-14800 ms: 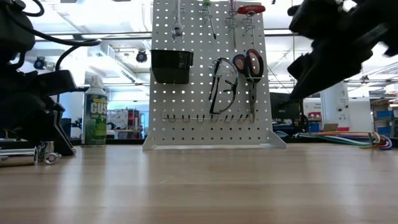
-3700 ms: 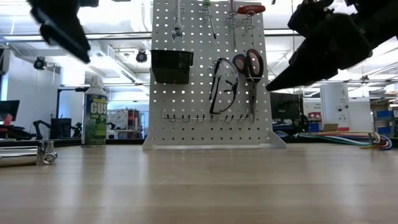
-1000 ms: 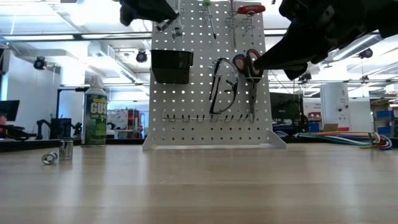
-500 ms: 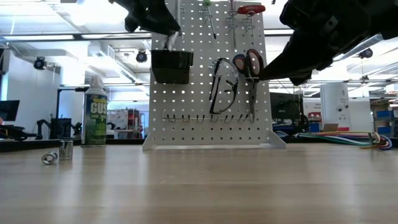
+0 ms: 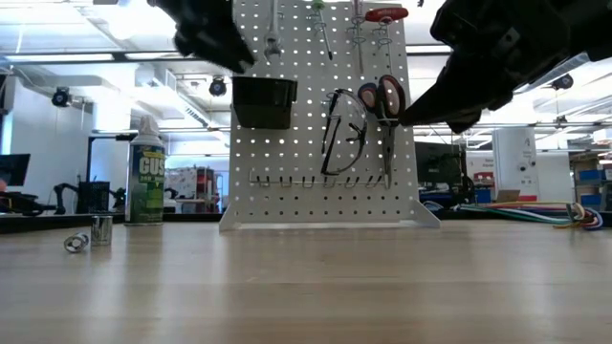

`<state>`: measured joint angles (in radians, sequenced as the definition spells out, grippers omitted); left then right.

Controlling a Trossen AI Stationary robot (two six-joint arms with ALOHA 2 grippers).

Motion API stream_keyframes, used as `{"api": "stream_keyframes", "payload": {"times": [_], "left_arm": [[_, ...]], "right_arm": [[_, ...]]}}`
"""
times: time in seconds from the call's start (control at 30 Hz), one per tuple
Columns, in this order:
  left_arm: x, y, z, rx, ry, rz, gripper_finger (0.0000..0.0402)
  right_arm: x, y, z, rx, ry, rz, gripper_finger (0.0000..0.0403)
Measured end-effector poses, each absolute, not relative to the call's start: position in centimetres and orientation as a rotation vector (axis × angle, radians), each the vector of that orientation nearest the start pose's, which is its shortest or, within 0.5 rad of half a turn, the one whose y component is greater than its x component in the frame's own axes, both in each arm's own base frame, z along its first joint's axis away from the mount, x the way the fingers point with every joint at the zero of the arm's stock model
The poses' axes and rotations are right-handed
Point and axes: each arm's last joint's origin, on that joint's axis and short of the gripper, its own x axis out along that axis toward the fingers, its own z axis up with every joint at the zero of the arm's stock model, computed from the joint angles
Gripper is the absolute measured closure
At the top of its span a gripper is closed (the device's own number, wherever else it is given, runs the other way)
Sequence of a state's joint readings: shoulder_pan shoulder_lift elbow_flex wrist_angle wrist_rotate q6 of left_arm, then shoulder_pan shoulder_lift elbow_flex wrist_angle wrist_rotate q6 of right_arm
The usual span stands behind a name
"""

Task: Hang tools onto peg board
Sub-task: Put the silver socket into the black bin on the pegboard

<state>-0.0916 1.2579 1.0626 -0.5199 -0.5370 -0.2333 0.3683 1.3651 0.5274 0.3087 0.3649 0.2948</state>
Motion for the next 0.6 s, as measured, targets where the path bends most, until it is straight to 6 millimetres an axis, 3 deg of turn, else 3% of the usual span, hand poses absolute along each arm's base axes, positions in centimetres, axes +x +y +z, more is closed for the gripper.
{"api": "stream_keyframes", "payload": {"times": [0.23,0.43,0.6], "left_arm": [[23.7,-5.0,28.7,-0.051,0.829,0.449,0.0146],[21.5,-9.5,27.4,-0.121,0.756,0.479,0.0161],[20.0,-11.8,26.0,-0.159,0.67,0.522,0.0171]], "right_arm": [[24.3,8.2,17.2,0.084,0.494,-0.069,0.0403],[24.3,8.2,17.2,0.084,0.488,-0.069,0.0403],[24.3,8.2,17.3,0.078,0.484,-0.067,0.0403]]}}
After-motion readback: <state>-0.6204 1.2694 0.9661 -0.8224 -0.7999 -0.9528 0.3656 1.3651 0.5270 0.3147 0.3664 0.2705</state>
